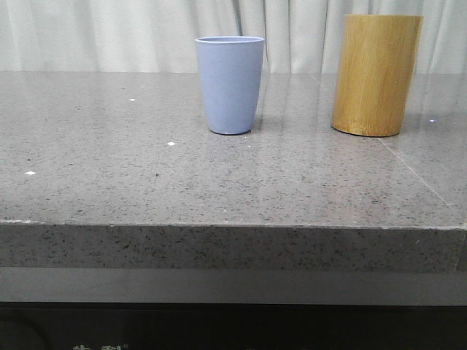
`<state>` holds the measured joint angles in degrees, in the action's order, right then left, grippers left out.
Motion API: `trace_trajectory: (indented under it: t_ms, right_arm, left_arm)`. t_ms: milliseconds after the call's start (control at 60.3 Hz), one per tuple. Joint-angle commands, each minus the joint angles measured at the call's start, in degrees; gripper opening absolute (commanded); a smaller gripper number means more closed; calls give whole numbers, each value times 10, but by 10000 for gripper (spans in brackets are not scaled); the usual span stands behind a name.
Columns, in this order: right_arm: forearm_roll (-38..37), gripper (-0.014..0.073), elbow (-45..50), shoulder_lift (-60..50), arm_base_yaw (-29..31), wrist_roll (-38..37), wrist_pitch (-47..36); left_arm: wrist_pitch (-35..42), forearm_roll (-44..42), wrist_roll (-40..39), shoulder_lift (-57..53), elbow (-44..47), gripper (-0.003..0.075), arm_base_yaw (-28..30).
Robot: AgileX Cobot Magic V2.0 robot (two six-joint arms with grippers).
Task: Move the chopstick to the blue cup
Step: 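Grasp the pink stick with the right gripper and lift it out, then carry the pink stick over the blue cup, lower it in, release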
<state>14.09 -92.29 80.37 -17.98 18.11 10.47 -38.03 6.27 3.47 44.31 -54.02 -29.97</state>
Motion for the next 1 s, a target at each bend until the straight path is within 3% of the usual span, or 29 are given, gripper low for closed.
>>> trace_trajectory:
  t_ms: [0,100,199,382,597,979]
  right_arm:
    - [90,-60,-18,-23,-1,0,-57]
    - [188,-60,-18,-15,-1,0,-42]
    - [235,-60,-18,4,-3,0,-22]
    - [228,-60,-18,55,-35,4,-29]
    - [224,-60,-18,122,-77,46,-109]
    - [223,-44,-18,194,-92,56,-146]
  left_arm:
    - [49,6,0,-1,-15,367,-3]
    - [49,6,0,-1,-15,367,-3]
    - [49,6,0,-1,-15,367,-3]
    - [49,6,0,-1,-15,367,-3]
    - [49,6,0,-1,-15,367,-3]
    - [49,6,0,-1,-15,367,-3]
